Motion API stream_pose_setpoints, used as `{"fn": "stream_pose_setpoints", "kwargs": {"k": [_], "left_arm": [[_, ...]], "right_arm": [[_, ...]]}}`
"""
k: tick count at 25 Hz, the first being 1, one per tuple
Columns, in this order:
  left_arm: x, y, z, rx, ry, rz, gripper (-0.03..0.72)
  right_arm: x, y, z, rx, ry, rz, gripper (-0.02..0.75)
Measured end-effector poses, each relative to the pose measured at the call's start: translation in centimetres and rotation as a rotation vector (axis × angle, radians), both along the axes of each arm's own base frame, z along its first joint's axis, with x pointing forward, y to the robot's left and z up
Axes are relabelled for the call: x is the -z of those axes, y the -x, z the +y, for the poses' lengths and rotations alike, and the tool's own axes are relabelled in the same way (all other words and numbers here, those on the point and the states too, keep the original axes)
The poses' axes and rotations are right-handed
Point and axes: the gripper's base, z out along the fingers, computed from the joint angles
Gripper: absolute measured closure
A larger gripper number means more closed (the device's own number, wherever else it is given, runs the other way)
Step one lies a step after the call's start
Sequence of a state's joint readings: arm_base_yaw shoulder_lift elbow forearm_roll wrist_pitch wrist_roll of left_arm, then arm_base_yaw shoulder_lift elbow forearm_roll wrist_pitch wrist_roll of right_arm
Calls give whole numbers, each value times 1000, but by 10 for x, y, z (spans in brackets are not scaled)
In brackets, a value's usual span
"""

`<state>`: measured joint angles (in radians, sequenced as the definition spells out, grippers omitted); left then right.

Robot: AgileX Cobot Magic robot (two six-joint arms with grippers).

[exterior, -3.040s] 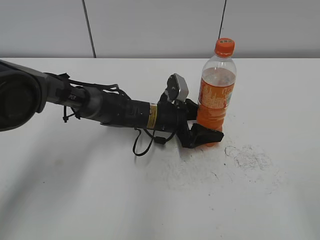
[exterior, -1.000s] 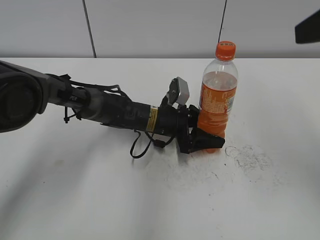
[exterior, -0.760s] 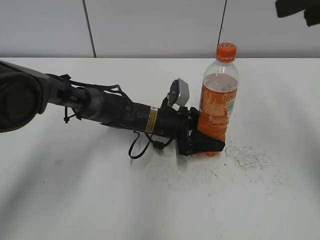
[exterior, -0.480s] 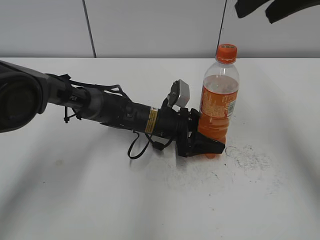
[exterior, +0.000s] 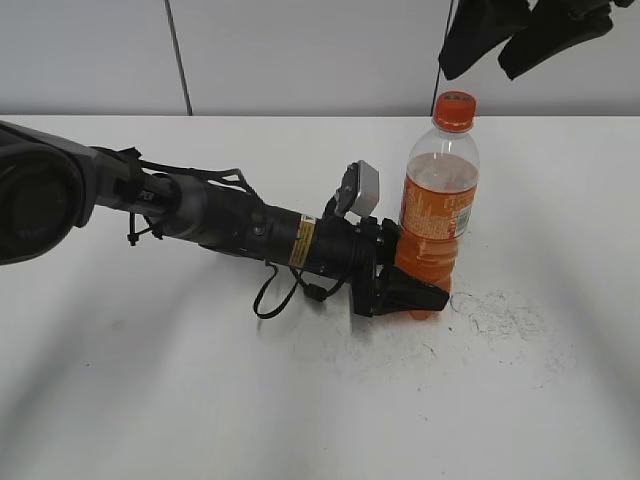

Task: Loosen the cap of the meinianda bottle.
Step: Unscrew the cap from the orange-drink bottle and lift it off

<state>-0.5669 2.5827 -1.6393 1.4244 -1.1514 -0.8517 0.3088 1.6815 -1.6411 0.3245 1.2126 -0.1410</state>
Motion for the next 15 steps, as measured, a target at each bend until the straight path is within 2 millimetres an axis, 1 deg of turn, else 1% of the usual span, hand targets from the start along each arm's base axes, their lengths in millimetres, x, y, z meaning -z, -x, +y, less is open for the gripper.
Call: {"fn": "stream_pose_setpoints", "kwargs": {"k": [3,5,11,13,15], "left_arm": [[0,0,0,1,0,0,135],[0,0,0,2,0,0,135],[0,0,0,2,0,0,135],[0,0,0,3,0,0,135],[0,0,0,3,-1,-1,135]], "right_arm": [[6,-4,1,0,5,16,225],[14,-9,3,-1,9,40,225],[32,-18,9,-1,-12,99,229],[35,-19,10,-1,-10,108,257],[36,-20,10,-1,-9,111,328]]}}
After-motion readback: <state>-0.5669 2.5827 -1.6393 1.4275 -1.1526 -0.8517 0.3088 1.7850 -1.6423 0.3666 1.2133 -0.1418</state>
